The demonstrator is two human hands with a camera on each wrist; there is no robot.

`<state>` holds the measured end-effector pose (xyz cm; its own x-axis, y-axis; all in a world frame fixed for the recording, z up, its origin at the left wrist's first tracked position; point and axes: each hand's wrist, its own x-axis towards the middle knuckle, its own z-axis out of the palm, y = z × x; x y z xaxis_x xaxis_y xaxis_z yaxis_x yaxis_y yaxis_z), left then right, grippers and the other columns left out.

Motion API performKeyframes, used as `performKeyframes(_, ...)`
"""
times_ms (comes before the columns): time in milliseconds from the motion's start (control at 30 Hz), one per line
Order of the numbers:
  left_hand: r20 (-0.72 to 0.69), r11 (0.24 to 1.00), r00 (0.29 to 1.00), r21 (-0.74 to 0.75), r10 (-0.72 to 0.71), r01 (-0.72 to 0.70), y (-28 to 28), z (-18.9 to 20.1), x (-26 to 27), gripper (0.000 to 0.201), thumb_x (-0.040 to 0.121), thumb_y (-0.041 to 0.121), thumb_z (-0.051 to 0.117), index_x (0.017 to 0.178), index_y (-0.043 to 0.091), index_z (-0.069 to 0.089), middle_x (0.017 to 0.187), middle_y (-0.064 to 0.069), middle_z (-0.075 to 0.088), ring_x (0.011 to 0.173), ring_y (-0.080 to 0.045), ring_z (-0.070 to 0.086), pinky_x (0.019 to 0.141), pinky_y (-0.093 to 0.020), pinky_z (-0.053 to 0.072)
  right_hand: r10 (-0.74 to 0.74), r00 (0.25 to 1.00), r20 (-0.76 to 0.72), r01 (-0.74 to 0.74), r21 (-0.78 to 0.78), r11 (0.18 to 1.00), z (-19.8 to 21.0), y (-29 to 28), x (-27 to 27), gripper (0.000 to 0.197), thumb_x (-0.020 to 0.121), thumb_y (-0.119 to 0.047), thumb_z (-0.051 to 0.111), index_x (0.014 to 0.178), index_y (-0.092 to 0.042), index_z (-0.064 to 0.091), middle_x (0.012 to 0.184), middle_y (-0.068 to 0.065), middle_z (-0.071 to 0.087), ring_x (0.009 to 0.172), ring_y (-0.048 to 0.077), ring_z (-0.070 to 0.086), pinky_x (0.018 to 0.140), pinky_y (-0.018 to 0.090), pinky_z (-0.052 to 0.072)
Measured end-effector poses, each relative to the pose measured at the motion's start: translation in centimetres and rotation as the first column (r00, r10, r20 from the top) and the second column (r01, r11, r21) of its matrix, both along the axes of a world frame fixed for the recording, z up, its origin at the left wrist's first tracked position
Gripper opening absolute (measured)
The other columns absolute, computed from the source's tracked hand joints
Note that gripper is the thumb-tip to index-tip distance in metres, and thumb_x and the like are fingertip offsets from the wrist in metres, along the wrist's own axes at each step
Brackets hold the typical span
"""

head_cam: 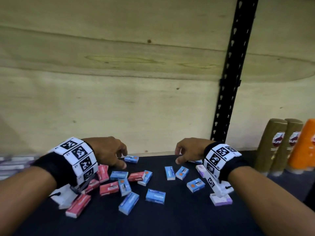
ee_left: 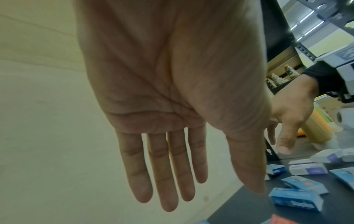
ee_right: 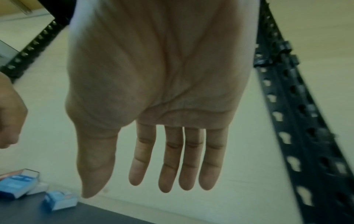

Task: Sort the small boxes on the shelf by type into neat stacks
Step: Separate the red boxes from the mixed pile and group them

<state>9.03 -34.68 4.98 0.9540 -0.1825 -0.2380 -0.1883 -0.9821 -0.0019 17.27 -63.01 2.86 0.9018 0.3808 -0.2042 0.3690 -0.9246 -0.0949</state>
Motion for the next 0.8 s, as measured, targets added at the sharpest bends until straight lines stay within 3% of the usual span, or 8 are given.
performKeyframes(167,0.014,0.996,0.996,0.031,0.084,-0.084,4.2,0.2,-1.4,0.052,0.086,0.053,0.065,0.13,0.028,0.055,0.119,0.013,0.062,0.094,-0.009,0.057,0.081,-0.021,0.042,0.12,0.993,-0.016,-0.12,0.008,0.993,0.2,5.5,0.1,0.041,0.083,-0.051,0.071,0.116,-0.028,0.063,0.115,-0.005,0.062,0.103,0.017,0.06,0.092,0.034,0.048)
performKeyframes(633,-0.005,0.948,0.949,0.054,0.314,-0.314,15.9,0.2,-3.6,0.049,0.082,0.056,0.066,0.125,0.032,0.058,0.105,0.017,0.063,0.096,-0.008,0.058,0.092,-0.029,0.047,0.299,0.953,-0.051,-0.3,-0.022,0.954,-0.2,19.0,1.3,0.038,0.086,-0.046,0.069,0.119,-0.027,0.06,0.117,-0.005,0.064,0.101,0.017,0.062,0.093,0.036,0.05)
performKeyframes(733,-0.025,0.944,0.944,0.046,0.329,-0.327,16.7,-0.1,-3.4,0.048,0.084,0.053,0.066,0.126,0.031,0.058,0.105,0.015,0.063,0.09,-0.006,0.058,0.086,-0.025,0.048,0.323,0.945,-0.051,-0.326,-0.057,0.944,-0.6,21.1,1.6,0.04,0.085,-0.04,0.072,0.121,-0.024,0.061,0.119,-0.004,0.064,0.101,0.017,0.06,0.089,0.033,0.049)
performKeyframes(800,-0.037,0.944,0.943,0.035,0.33,-0.329,16.9,-0.3,-3.3,0.045,0.086,0.049,0.066,0.126,0.03,0.058,0.108,0.014,0.063,0.077,-0.002,0.057,0.073,-0.019,0.046,0.343,0.938,-0.049,-0.346,-0.097,0.933,-0.9,22.2,2.0,0.043,0.084,-0.036,0.074,0.123,-0.021,0.061,0.121,-0.001,0.064,0.103,0.019,0.06,0.085,0.031,0.047)
